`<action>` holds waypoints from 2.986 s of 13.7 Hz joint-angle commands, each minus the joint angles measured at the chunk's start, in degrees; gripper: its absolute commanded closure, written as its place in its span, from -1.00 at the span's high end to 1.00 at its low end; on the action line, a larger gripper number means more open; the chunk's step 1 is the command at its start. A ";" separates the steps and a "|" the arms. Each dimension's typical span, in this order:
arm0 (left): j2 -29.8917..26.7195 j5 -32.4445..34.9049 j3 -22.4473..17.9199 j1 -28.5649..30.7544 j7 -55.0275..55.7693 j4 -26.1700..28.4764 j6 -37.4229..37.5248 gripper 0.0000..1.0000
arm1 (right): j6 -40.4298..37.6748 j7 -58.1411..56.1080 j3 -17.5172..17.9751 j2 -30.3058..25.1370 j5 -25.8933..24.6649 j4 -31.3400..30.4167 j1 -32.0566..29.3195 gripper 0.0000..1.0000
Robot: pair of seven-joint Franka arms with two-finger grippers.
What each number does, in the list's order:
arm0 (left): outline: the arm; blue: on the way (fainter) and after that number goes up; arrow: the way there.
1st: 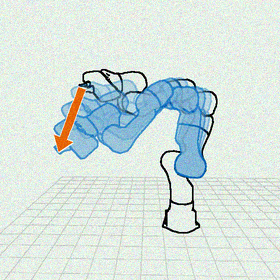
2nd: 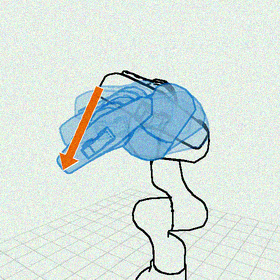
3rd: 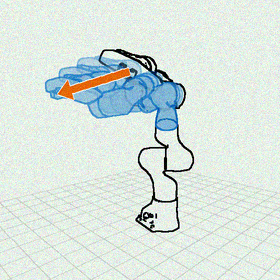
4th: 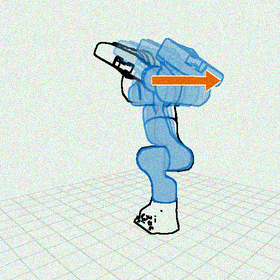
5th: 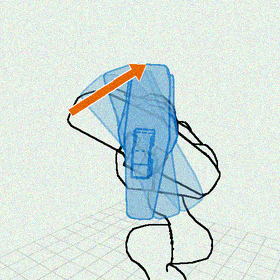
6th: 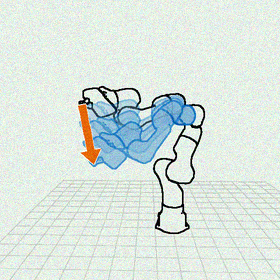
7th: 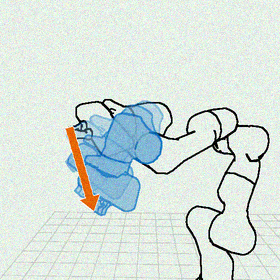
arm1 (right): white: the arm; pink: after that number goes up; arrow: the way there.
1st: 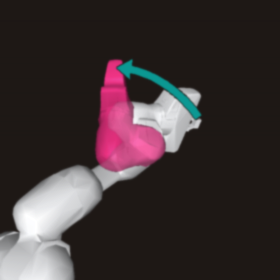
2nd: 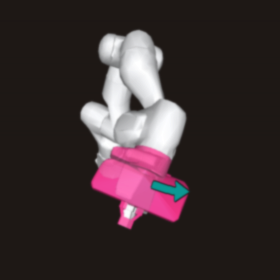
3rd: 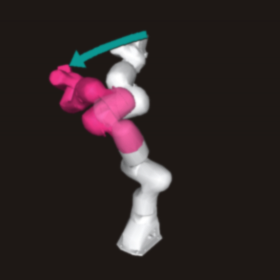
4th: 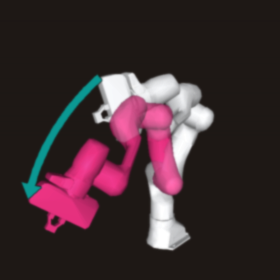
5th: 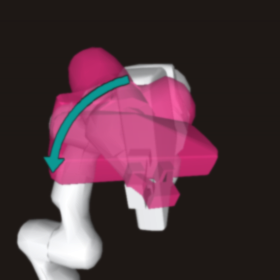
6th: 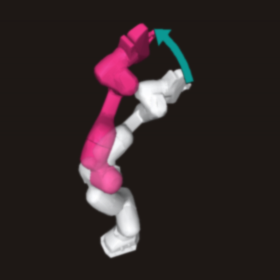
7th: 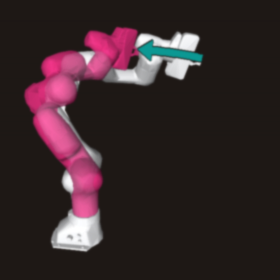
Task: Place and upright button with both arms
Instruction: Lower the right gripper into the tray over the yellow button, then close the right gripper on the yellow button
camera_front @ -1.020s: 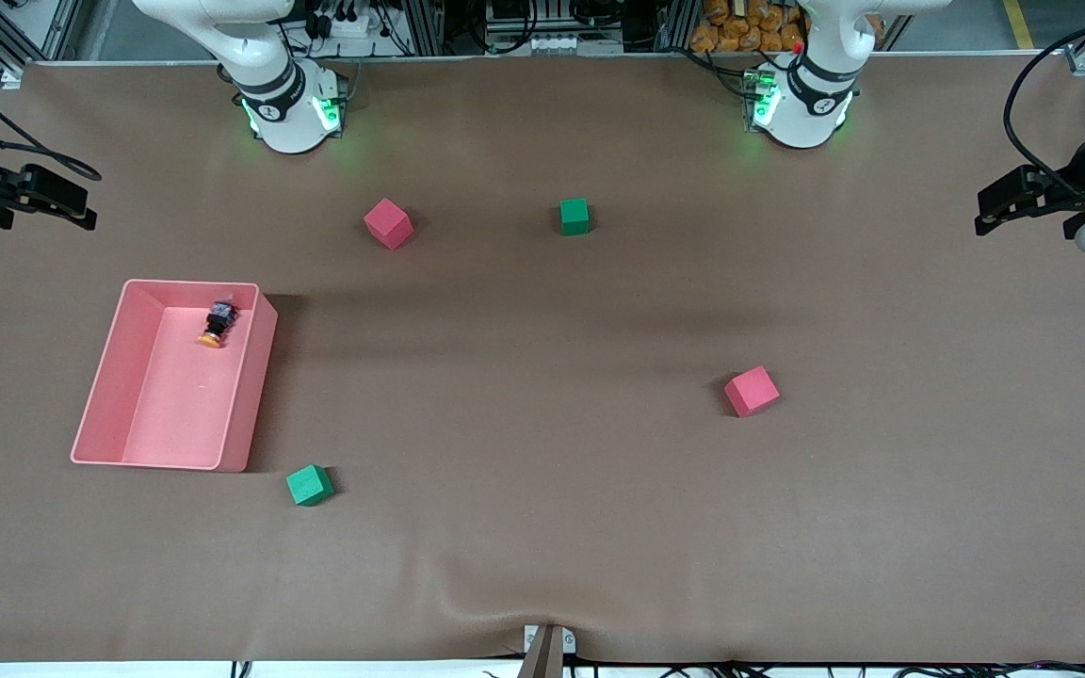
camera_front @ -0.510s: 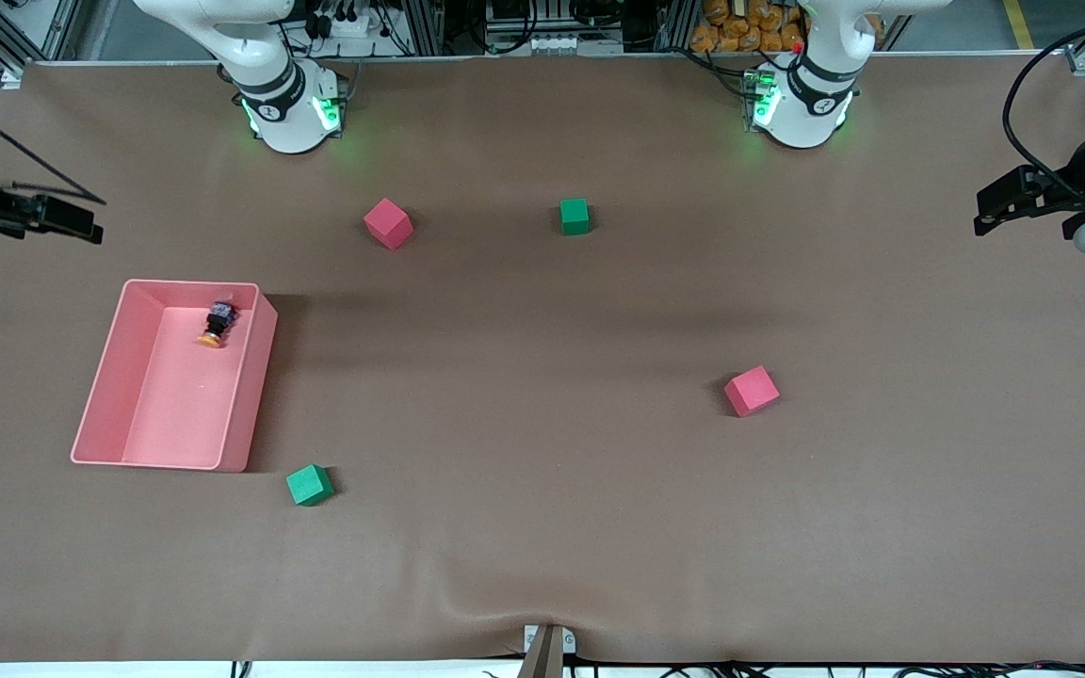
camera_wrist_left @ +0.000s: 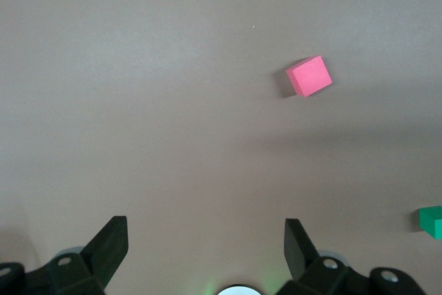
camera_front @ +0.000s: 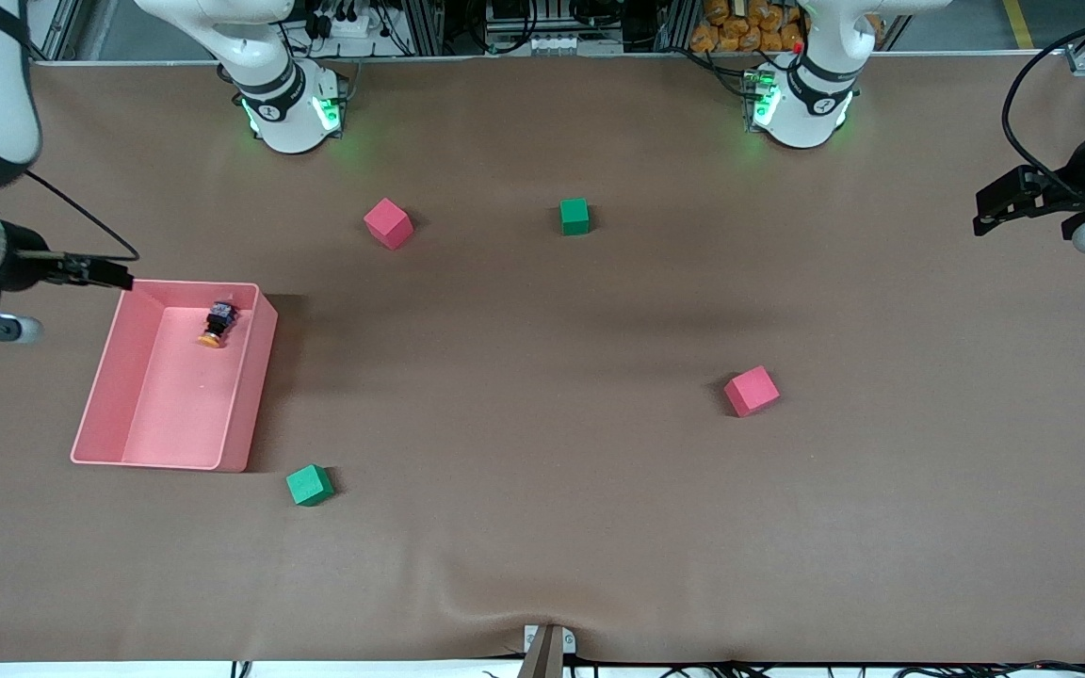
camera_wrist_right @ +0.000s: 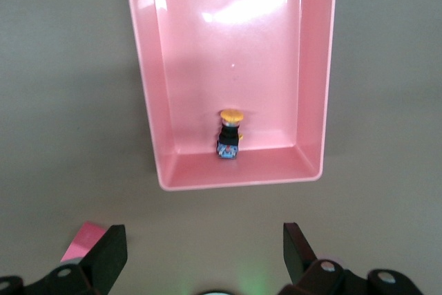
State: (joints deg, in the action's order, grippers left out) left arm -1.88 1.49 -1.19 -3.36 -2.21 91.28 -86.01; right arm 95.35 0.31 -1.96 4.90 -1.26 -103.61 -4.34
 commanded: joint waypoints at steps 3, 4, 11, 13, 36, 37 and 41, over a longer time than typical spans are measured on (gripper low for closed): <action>0.73 -0.78 -0.04 0.10 -1.04 -1.46 0.49 1.00 | 13.43 -1.28 0.55 -2.09 -0.84 -13.35 -2.16 1.00; 0.73 -0.78 -0.04 0.10 -1.04 -1.46 0.49 1.00 | 17.03 -1.28 0.55 -1.91 -0.76 -16.33 -2.16 1.00; 0.73 -0.78 -0.04 0.28 -1.13 -1.46 0.58 1.00 | 34.29 -4.53 0.55 3.62 -0.76 -27.52 -3.66 1.00; 0.73 -0.78 -0.04 0.28 -1.13 -1.46 0.58 1.00 | 37.26 -4.53 0.55 4.24 -0.76 -29.88 -3.66 1.00; 0.73 -0.87 -0.04 0.72 -1.57 -1.37 1.02 1.00 | 58.46 -4.62 0.55 17.16 -0.76 -34.12 -5.06 0.28; 0.73 -0.87 -0.04 0.72 -1.57 -1.37 1.02 1.00 | 58.46 -4.53 0.64 17.16 -0.76 -34.03 -5.06 -0.17; 0.73 -0.87 -0.04 0.81 -1.57 -1.37 1.02 1.00 | 57.85 -4.53 0.64 15.32 -0.76 -33.94 -5.06 -0.60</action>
State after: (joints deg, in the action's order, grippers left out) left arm -1.81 1.48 -1.25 -3.08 -2.31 91.25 -85.89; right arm 152.25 -3.73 -2.22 20.05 -1.29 -137.27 -8.18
